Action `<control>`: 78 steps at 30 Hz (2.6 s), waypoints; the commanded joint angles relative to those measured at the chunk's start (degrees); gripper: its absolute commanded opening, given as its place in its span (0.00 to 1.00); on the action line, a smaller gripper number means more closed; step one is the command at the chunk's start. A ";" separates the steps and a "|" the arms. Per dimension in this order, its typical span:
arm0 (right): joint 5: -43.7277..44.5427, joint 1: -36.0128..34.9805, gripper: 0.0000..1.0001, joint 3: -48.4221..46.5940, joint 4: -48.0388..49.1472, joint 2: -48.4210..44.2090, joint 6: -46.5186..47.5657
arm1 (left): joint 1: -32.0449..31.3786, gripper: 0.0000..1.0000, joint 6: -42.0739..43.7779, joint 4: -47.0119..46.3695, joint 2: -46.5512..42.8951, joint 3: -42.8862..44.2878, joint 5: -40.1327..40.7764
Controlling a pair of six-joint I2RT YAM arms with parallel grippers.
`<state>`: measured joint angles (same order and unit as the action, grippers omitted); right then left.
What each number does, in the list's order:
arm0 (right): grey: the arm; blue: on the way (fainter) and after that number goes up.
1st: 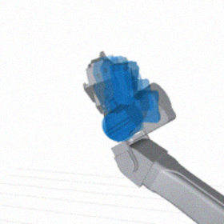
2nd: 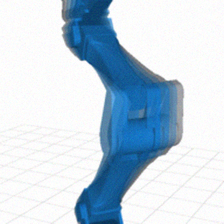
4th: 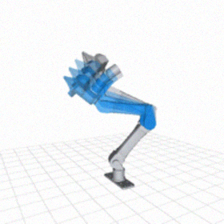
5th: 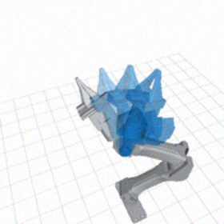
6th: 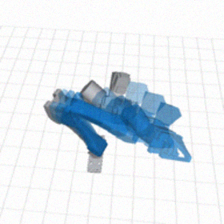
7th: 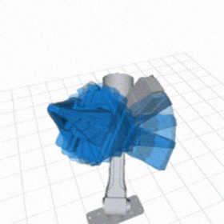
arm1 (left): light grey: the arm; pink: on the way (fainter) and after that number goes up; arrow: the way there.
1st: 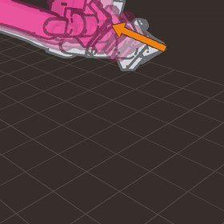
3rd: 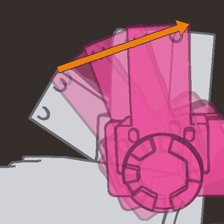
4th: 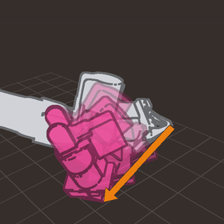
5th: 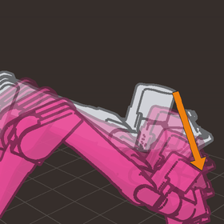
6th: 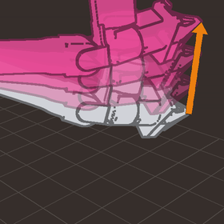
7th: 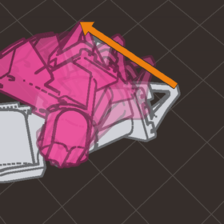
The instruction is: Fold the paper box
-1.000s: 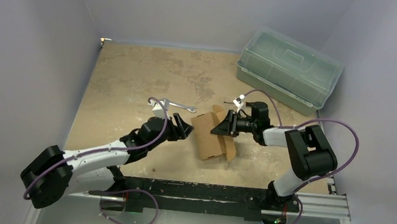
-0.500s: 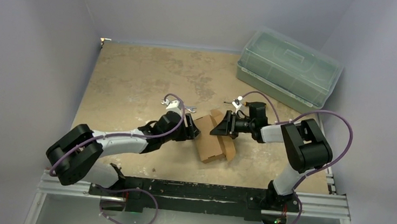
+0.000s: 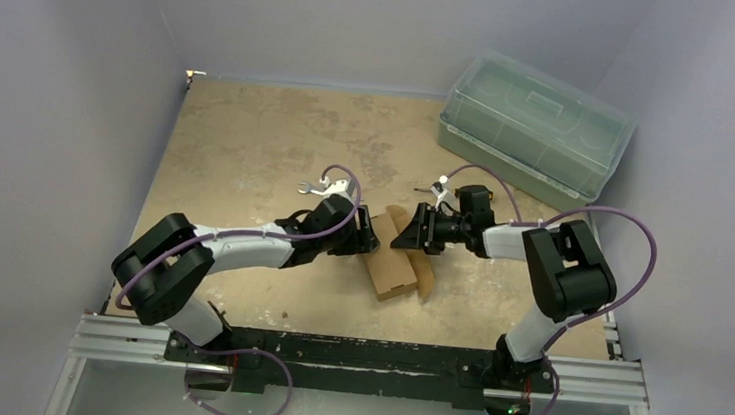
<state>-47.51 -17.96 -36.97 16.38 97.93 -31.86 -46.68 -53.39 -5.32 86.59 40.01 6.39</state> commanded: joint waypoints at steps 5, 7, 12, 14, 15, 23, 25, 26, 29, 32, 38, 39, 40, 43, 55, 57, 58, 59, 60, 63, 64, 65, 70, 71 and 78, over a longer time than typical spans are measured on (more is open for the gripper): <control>9.58 -0.11 0.65 -4.62 -8.63 -5.51 10.60 | -0.43 0.64 4.07 9.56 4.38 6.25 0.30; 10.93 -0.05 0.69 -5.63 -10.50 -6.74 12.92 | -0.44 0.64 4.41 10.39 5.27 7.15 0.19; 14.20 -0.06 0.82 -6.97 -13.02 -11.07 17.12 | -0.44 0.64 5.45 11.72 7.19 8.59 -0.03; 15.17 -0.01 0.85 -7.26 -13.46 -12.90 18.36 | -0.45 0.64 5.72 12.10 7.65 9.04 -0.06; 15.93 0.03 0.94 -7.56 -13.70 -13.91 19.66 | -0.46 0.64 5.79 12.31 7.82 9.23 0.01; 19.16 -0.11 0.63 -7.73 -14.78 -24.47 36.68 | -0.36 0.64 6.14 12.44 7.46 9.38 -0.14; 17.45 -0.15 0.39 -8.08 -16.09 -22.73 37.30 | -0.35 0.64 6.24 12.36 7.61 9.61 -0.31; 16.73 -0.22 0.28 -8.76 -18.15 -21.12 37.55 | -0.37 0.64 6.35 12.37 7.71 9.63 -0.41; 16.68 -0.55 0.08 -10.83 -21.37 -15.57 37.24 | -0.35 0.64 6.35 12.27 7.89 9.89 -0.95; 16.58 -0.90 0.06 -12.33 -24.43 -10.96 37.49 | -0.36 0.64 6.54 12.10 7.79 9.98 -1.60; 18.10 -5.12 0.04 -14.80 -27.87 -8.84 39.31 | -0.06 0.64 7.40 12.42 7.84 10.56 -1.65; 17.44 -5.90 0.04 -15.40 -28.94 -8.14 39.59 | 0.11 0.64 7.66 12.50 8.02 10.82 -1.77; 16.36 -6.45 0.04 -15.77 -30.25 -7.48 39.79 | 0.31 0.64 7.89 12.65 8.25 11.01 -1.89; 12.33 -7.34 0.04 -16.59 -32.57 -5.19 40.49 | 1.07 0.64 8.66 12.53 8.68 11.35 -3.03; 0.86 -11.94 0.05 -16.38 -34.60 -2.31 36.75 | 4.72 0.65 16.37 14.25 8.16 11.44 -6.74; 0.18 -12.03 0.05 -16.23 -34.36 -1.90 36.00 | 5.27 0.65 20.06 15.90 8.03 11.71 -7.22; 0.30 -12.09 0.06 -16.23 -34.30 -1.80 35.91 | 5.65 0.65 21.79 16.53 7.84 11.71 -7.41; 0.82 -12.07 0.06 -16.25 -34.31 -1.85 35.89 | 6.17 0.65 23.15 16.94 7.69 11.65 -7.74; 1.59 -11.99 0.07 -16.35 -34.17 -2.09 35.94 | 6.53 0.65 24.50 17.45 7.50 11.75 -7.77; 4.40 -11.22 0.08 -16.55 -33.29 -4.24 36.40 | 7.88 0.66 28.58 18.48 7.18 11.79 -8.55; 5.32 -10.76 0.09 -16.55 -33.11 -5.23 36.90 | 8.48 0.66 29.62 18.85 7.30 12.03 -9.10; 6.26 -10.28 0.10 -16.51 -32.92 -6.38 37.46 | 8.93 0.66 30.60 19.12 7.51 12.14 -9.77; 7.17 -8.55 0.21 -15.88 -32.24 -14.92 45.64 | 10.07 0.67 33.83 20.22 9.01 13.04 -11.93; 6.59 -8.61 0.26 -15.27 -32.44 -17.33 50.48 | 10.18 0.67 34.11 20.26 9.36 13.16 -12.24; -8.03 -8.76 0.99 -2.56 -45.32 -36.28 102.38 | 10.30 0.67 34.04 19.88 10.18 13.08 -13.19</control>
<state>-44.77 -26.48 -46.09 -16.78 67.37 33.98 -36.82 -22.92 9.39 94.17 53.56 -9.32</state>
